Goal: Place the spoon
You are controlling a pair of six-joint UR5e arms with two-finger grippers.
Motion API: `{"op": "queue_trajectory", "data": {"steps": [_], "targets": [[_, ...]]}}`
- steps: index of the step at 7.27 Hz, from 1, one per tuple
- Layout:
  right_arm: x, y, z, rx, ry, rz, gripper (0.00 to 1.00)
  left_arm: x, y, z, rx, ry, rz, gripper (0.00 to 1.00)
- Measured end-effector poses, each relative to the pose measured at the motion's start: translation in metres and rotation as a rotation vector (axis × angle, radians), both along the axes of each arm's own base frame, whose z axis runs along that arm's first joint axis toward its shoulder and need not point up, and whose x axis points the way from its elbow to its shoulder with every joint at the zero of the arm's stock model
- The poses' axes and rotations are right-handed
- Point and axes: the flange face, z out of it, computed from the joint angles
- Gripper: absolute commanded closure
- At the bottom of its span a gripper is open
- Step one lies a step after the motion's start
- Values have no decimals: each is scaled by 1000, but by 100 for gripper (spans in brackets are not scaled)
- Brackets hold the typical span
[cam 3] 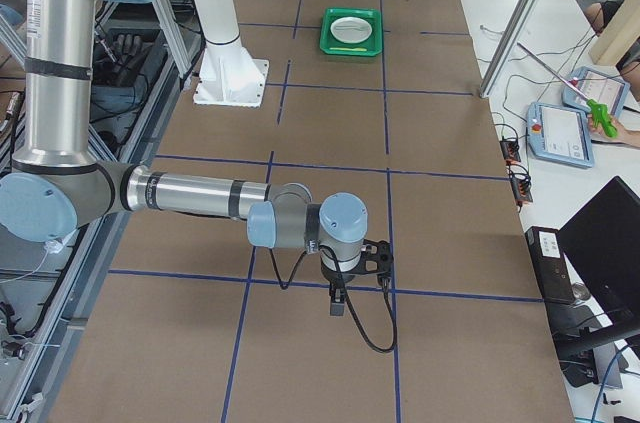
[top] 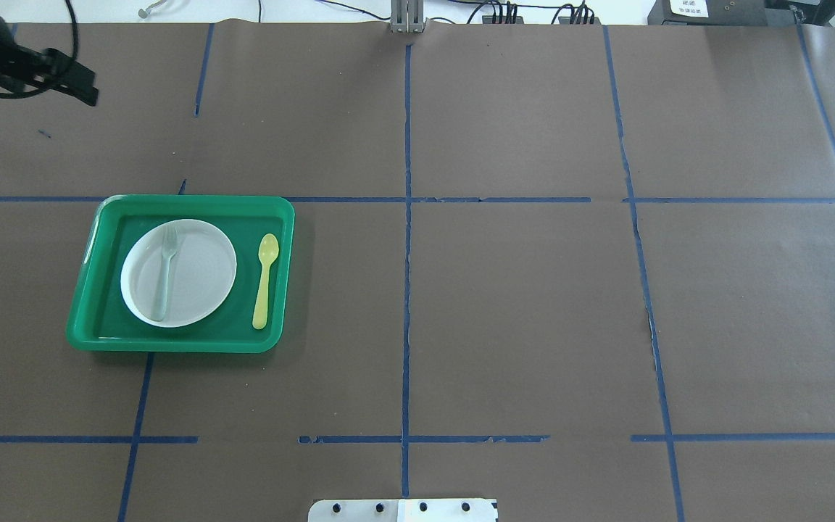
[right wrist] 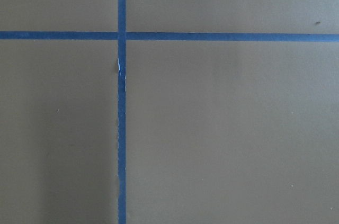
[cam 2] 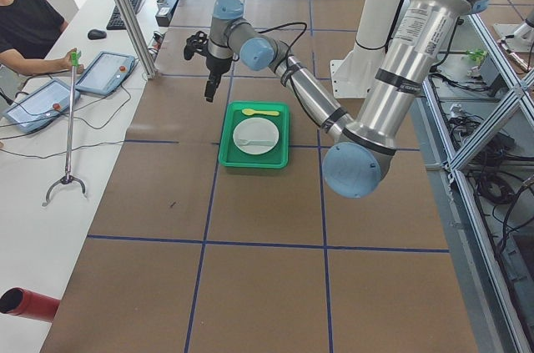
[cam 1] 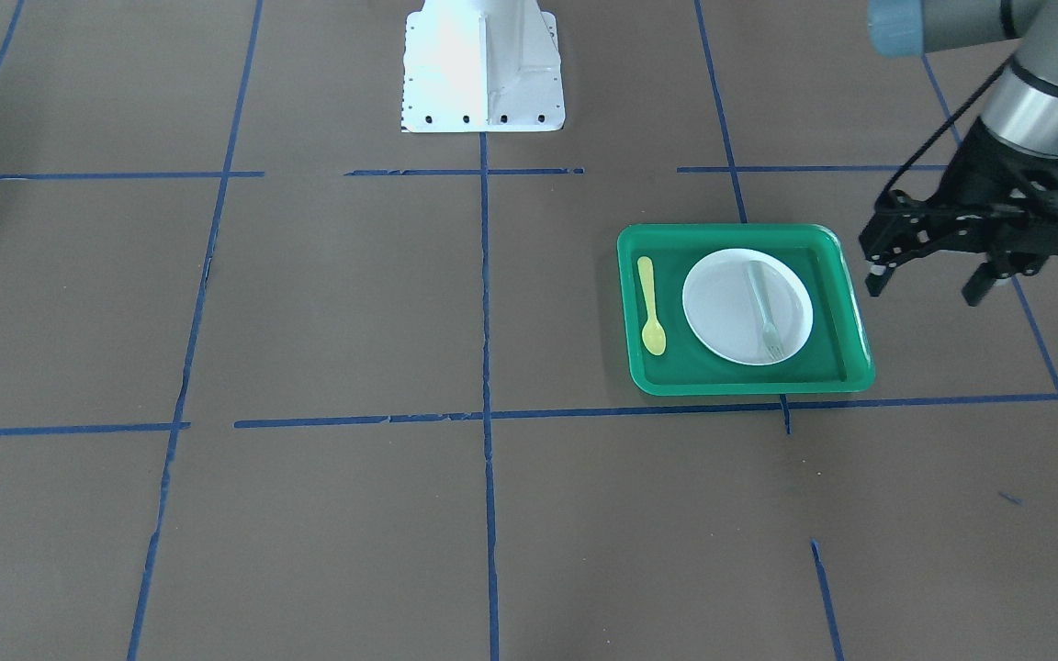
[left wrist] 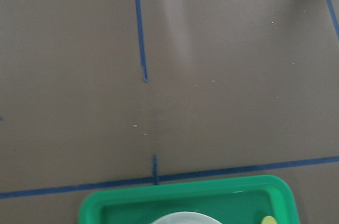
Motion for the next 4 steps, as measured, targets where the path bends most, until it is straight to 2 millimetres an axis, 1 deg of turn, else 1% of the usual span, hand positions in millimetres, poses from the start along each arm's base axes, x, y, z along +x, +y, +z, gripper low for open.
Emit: {"op": "queue_trajectory", "data": {"steps": [1, 2, 3, 4], "targets": [[0, 0, 0, 0, 0, 0, 0, -53, -13, 44, 29, -45, 59, 0], [0, 0, 0, 0, 0, 0, 0, -104, -21, 93, 24, -68, 101, 0], [0, 0, 0, -1, 0, 0, 0, -145, -21, 141, -13, -76, 111, 0], [0, 0, 0, -1, 0, 0, 0, -179, -1, 197, -85, -74, 98, 0]]}}
